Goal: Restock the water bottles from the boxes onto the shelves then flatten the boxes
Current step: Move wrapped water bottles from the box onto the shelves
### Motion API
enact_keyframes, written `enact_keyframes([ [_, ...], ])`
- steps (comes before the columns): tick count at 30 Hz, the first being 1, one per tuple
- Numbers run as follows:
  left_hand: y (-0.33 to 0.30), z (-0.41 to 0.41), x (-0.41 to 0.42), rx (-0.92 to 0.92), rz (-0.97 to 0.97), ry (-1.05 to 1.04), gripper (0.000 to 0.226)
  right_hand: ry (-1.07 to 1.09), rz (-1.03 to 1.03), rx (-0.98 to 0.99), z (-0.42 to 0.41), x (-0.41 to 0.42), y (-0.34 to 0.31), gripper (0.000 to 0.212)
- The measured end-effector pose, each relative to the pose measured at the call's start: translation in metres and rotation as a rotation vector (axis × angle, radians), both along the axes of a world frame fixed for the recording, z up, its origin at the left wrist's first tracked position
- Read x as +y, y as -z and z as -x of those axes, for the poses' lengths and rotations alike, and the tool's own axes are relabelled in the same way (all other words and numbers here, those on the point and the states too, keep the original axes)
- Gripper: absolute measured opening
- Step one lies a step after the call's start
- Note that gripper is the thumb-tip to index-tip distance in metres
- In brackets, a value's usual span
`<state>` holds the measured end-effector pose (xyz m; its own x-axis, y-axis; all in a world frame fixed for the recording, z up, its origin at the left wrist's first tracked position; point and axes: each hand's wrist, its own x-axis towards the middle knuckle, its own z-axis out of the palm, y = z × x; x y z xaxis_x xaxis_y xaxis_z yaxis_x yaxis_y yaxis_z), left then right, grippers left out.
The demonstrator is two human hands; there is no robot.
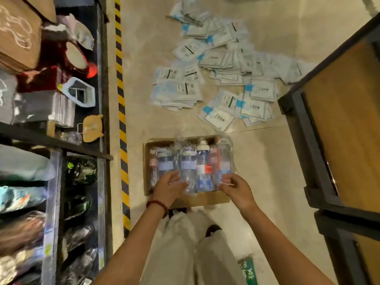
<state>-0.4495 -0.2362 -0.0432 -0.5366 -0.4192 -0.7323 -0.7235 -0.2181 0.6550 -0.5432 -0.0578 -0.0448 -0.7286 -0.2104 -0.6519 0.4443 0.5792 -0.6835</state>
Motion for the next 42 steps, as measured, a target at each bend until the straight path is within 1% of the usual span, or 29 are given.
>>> enact_keyframes([
  [2, 0.029, 0.016, -0.010, -0.050, -0.011, 0.024, 0.055, 0.017, -0.018, -0.011, 0.013, -0.012, 0.023, 0.012],
  [4, 0.058, 0.028, -0.017, -0.093, -0.031, 0.056, 0.055, 0.042, -0.027, -0.036, 0.027, -0.018, 0.047, 0.007],
  [6, 0.087, 0.038, -0.022, -0.133, -0.054, 0.078, 0.055, 0.051, -0.043, -0.049, 0.041, -0.020, 0.070, 0.023],
  [8, 0.113, 0.047, -0.024, -0.164, -0.070, 0.081, 0.055, 0.051, -0.082, -0.050, 0.056, -0.018, 0.094, 0.029],
  [10, 0.140, 0.054, -0.023, -0.185, -0.084, 0.052, 0.049, 0.054, -0.138, -0.048, 0.070, -0.013, 0.121, 0.028],
  [12, 0.168, 0.062, -0.022, -0.205, -0.075, 0.024, 0.035, 0.031, -0.192, -0.048, 0.085, -0.010, 0.149, 0.019],
  [13, 0.183, 0.066, -0.021, -0.217, -0.074, 0.009, 0.035, -0.008, -0.236, -0.048, 0.092, -0.009, 0.163, 0.021],
  [16, 0.223, 0.080, -0.017, -0.254, -0.051, -0.025, 0.061, -0.078, -0.351, -0.025, 0.111, -0.008, 0.203, 0.050],
  [20, 0.270, 0.093, -0.017, -0.386, 0.131, 0.049, 0.074, -0.090, -0.495, -0.039, 0.120, -0.006, 0.253, 0.072],
  [22, 0.291, 0.094, -0.016, -0.441, 0.170, 0.058, 0.080, -0.098, -0.551, -0.068, 0.118, -0.006, 0.274, 0.083],
  [24, 0.305, 0.095, -0.011, -0.476, 0.157, 0.055, 0.086, -0.110, -0.591, -0.094, 0.116, -0.008, 0.291, 0.090],
  [28, 0.328, 0.091, -0.001, -0.464, 0.169, 0.030, 0.089, -0.081, -0.624, -0.145, 0.119, -0.009, 0.313, 0.098],
  [31, 0.335, 0.092, 0.005, -0.491, 0.223, 0.025, 0.103, -0.021, -0.550, -0.137, 0.120, -0.007, 0.326, 0.098],
  [33, 0.338, 0.093, 0.007, -0.510, 0.251, 0.021, 0.103, 0.008, -0.494, -0.103, 0.120, -0.003, 0.330, 0.088],
  [35, 0.338, 0.095, 0.007, -0.511, 0.234, 0.017, 0.095, 0.029, -0.458, -0.093, 0.120, 0.000, 0.329, 0.080],
  [39, 0.325, 0.098, 0.003, -0.436, 0.121, -0.055, 0.066, 0.016, -0.414, -0.120, 0.116, 0.003, 0.317, 0.077],
  [42, 0.306, 0.097, 0.005, -0.332, 0.001, -0.152, 0.059, -0.001, -0.341, -0.132, 0.108, 0.007, 0.296, 0.077],
])
